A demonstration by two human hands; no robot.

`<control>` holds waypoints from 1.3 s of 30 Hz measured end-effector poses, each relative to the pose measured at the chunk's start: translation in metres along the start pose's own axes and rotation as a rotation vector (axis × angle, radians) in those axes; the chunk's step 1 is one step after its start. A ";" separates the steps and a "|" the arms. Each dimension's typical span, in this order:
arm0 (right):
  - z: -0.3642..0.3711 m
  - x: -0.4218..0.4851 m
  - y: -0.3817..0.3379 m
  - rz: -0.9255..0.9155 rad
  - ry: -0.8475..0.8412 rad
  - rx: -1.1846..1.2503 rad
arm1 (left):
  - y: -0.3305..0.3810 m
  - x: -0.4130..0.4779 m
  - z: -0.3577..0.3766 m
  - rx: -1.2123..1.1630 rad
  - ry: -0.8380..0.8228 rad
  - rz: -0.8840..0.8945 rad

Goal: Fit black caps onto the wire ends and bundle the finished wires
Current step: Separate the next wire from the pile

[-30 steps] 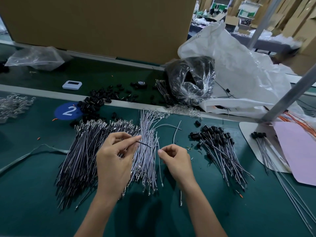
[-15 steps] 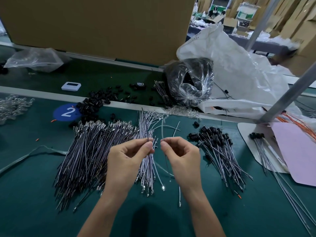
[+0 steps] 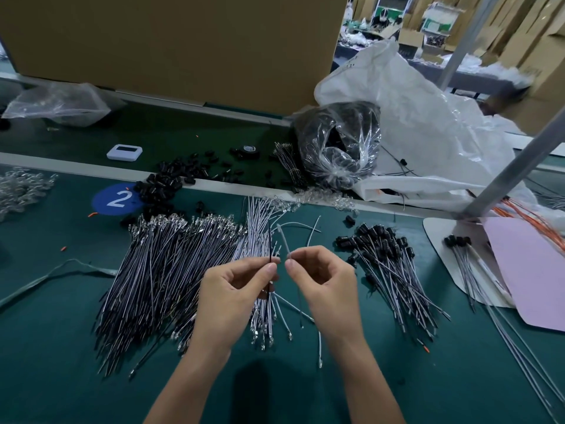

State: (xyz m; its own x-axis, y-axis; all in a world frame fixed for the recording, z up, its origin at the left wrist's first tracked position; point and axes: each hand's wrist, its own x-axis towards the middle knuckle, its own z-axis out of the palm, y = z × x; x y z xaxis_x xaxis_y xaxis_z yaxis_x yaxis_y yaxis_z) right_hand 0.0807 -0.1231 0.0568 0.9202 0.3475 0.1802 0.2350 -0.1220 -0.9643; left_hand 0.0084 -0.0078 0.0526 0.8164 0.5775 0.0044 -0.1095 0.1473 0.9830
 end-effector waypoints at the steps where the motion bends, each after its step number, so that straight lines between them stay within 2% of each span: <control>1: 0.000 -0.001 -0.002 0.008 -0.012 0.029 | 0.000 -0.001 0.001 -0.010 -0.010 -0.006; 6: 0.007 -0.008 -0.006 0.094 0.028 0.203 | -0.001 -0.007 0.007 -0.124 -0.041 -0.070; 10: 0.012 -0.010 -0.006 0.237 0.062 0.404 | -0.004 -0.013 0.012 -0.173 -0.050 -0.094; 15: 0.017 -0.010 -0.004 0.379 -0.012 0.528 | -0.005 -0.014 0.016 -0.181 0.000 -0.120; 18: 0.015 -0.006 -0.006 0.311 0.005 0.435 | -0.005 -0.012 0.013 -0.161 0.016 -0.116; 25: -0.007 0.014 -0.015 -0.075 0.038 0.082 | -0.005 -0.014 0.005 -0.087 -0.012 -0.138; 30: -0.018 0.020 -0.015 -0.154 0.017 0.045 | -0.004 -0.015 0.004 -0.100 -0.024 -0.135; 33: -0.026 0.021 -0.017 -0.033 -0.046 0.161 | -0.004 -0.014 0.004 -0.093 -0.004 -0.134; 37: -0.035 0.025 -0.021 0.290 -0.264 0.380 | -0.002 -0.010 0.000 -0.056 0.010 -0.113; 39: -0.036 0.026 -0.021 0.317 -0.296 0.410 | -0.001 -0.010 -0.001 -0.028 -0.009 -0.097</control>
State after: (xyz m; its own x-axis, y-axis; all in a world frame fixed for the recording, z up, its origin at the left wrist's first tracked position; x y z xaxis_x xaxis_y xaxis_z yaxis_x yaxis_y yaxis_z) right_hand 0.1108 -0.1452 0.0890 0.7858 0.6040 -0.1332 -0.2308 0.0864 -0.9692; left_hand -0.0004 -0.0125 0.0514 0.8290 0.5521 -0.0892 -0.0452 0.2250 0.9733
